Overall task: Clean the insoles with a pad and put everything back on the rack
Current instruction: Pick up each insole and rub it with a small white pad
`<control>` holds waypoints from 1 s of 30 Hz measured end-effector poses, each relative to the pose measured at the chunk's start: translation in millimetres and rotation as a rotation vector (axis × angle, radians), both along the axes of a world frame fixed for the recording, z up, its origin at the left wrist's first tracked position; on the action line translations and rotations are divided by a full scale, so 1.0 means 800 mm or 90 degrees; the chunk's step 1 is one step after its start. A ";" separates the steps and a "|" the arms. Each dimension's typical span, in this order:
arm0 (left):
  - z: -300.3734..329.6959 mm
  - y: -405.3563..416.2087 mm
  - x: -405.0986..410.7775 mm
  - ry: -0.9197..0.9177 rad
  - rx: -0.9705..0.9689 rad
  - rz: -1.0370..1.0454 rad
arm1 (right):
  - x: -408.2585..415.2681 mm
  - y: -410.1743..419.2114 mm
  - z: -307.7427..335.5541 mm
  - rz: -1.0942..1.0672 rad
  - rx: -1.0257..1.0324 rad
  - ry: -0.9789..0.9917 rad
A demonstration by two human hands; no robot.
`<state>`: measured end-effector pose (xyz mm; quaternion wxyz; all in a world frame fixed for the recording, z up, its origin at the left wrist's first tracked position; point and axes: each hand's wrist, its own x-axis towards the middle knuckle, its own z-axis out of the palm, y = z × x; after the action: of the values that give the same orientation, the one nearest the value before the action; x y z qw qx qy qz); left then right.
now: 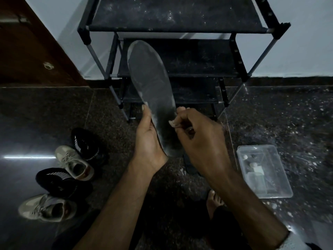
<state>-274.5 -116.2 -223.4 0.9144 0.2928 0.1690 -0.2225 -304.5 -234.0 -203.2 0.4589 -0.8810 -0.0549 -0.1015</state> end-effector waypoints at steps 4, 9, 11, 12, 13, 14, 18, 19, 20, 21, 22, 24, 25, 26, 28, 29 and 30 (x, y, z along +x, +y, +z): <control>0.000 0.002 -0.002 -0.004 0.061 0.020 | -0.009 0.019 0.002 0.088 -0.052 -0.024; -0.002 0.004 -0.001 -0.005 0.054 0.017 | -0.005 0.015 0.001 0.075 -0.078 -0.025; -0.001 0.003 -0.002 -0.002 0.033 -0.007 | 0.000 0.002 -0.001 0.007 -0.080 -0.022; -0.001 0.003 -0.002 -0.008 0.035 -0.017 | 0.002 -0.002 -0.001 -0.017 -0.078 -0.019; 0.000 0.003 -0.002 -0.011 0.040 -0.022 | 0.002 -0.004 0.000 -0.027 -0.076 -0.016; 0.001 0.004 -0.002 -0.007 0.037 -0.019 | 0.001 -0.003 0.001 -0.019 -0.074 -0.012; 0.000 0.005 0.000 -0.003 0.047 0.040 | -0.009 0.017 0.010 0.114 -0.045 0.039; 0.000 0.005 0.000 -0.004 0.044 0.046 | -0.010 0.019 0.011 0.134 -0.040 0.048; 0.000 0.005 0.000 -0.002 0.039 0.049 | -0.009 0.019 0.011 0.136 -0.038 0.050; 0.001 0.005 0.000 0.002 0.032 0.047 | -0.007 0.016 0.010 0.121 -0.035 0.047; 0.001 0.006 0.001 0.007 0.020 0.039 | -0.005 0.011 0.008 0.096 -0.033 0.041; 0.003 0.008 0.001 0.015 0.002 0.013 | -0.001 0.000 0.004 0.042 -0.043 0.031; 0.004 0.008 0.001 0.014 -0.002 0.002 | 0.000 -0.003 0.002 0.028 -0.049 0.033; 0.004 0.009 0.000 0.009 -0.002 -0.006 | -0.001 -0.003 0.002 0.028 -0.051 0.038; 0.003 0.009 0.001 0.004 0.014 0.003 | -0.004 0.003 0.006 0.065 -0.044 0.049; 0.002 0.009 0.001 0.002 0.026 0.021 | -0.007 0.007 0.009 0.096 -0.037 0.057; 0.001 0.009 0.002 0.004 0.034 0.040 | -0.008 0.011 0.011 0.129 -0.030 0.065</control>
<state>-272.9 -109.0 -222.8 0.9122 0.3114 0.1867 -0.1902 -311.3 -224.8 -194.1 0.4481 -0.8855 -0.1224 -0.0082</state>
